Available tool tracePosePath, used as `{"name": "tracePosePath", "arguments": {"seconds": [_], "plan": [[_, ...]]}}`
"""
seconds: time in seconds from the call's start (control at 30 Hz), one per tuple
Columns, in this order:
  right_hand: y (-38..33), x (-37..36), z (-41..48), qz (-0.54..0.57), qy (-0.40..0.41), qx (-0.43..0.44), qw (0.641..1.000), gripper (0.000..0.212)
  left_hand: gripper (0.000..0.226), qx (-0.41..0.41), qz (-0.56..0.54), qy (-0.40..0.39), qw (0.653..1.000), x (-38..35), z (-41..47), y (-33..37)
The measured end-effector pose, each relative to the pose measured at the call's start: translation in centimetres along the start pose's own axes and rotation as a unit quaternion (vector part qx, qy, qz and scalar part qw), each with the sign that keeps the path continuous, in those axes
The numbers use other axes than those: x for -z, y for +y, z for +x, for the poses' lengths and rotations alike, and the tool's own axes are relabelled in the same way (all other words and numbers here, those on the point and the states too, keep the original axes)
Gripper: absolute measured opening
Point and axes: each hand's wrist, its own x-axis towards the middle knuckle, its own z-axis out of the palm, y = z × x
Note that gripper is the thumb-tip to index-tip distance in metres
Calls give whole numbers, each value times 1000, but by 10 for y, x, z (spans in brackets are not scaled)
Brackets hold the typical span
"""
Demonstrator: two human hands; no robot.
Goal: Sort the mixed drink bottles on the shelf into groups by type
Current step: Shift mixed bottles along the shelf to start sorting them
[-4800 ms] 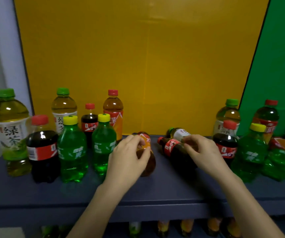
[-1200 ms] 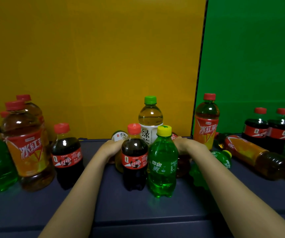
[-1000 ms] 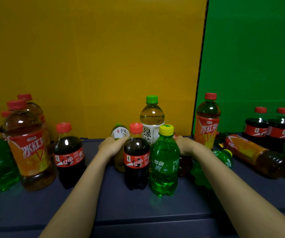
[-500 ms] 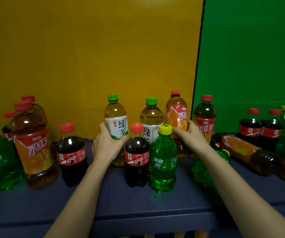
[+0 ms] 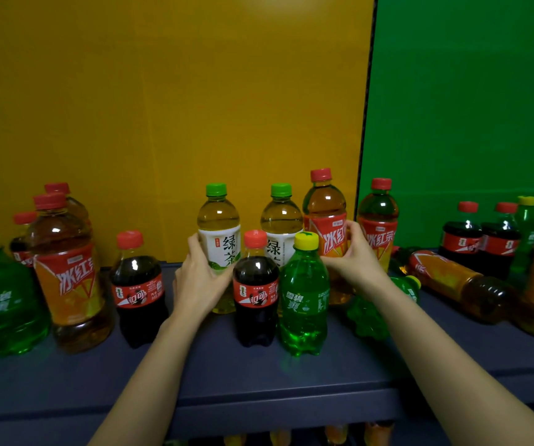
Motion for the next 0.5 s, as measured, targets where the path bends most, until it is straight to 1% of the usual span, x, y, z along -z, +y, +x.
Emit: {"name": "tracePosePath", "arguments": {"seconds": [0.17, 0.23, 0.5], "plan": [[2, -3, 4, 53, -30, -64, 996, 85, 72, 1, 6, -7, 1000, 0, 1, -1], [4, -3, 6, 67, -45, -82, 993, 81, 72, -2, 3, -7, 1000, 0, 0, -1], [5, -1, 8, 65, -91, -116, 987, 84, 75, -10, -6, -7, 1000, 0, -1, -2]]}}
